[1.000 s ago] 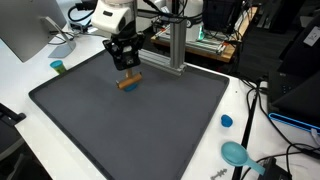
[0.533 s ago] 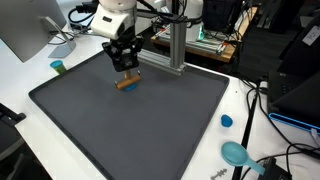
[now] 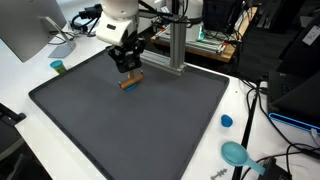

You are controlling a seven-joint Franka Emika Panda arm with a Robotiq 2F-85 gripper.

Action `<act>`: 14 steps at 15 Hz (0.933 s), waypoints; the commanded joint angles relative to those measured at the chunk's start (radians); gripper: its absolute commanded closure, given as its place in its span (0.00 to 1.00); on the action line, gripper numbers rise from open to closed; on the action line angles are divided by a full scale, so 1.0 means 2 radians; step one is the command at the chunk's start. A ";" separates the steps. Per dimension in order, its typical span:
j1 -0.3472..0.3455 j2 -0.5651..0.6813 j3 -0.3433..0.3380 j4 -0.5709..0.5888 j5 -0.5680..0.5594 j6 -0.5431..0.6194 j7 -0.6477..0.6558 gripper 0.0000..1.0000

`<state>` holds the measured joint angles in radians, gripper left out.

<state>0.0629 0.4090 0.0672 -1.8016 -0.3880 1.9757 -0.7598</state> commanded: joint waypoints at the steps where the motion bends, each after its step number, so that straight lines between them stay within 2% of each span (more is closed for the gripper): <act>1: -0.003 0.008 0.004 0.004 0.001 -0.001 0.000 0.78; 5: -0.005 0.034 0.006 0.015 0.009 -0.001 0.001 0.78; 14: -0.014 0.046 0.019 0.014 0.038 0.008 -0.027 0.78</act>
<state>0.0602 0.4415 0.0804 -1.7789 -0.3818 1.9726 -0.7743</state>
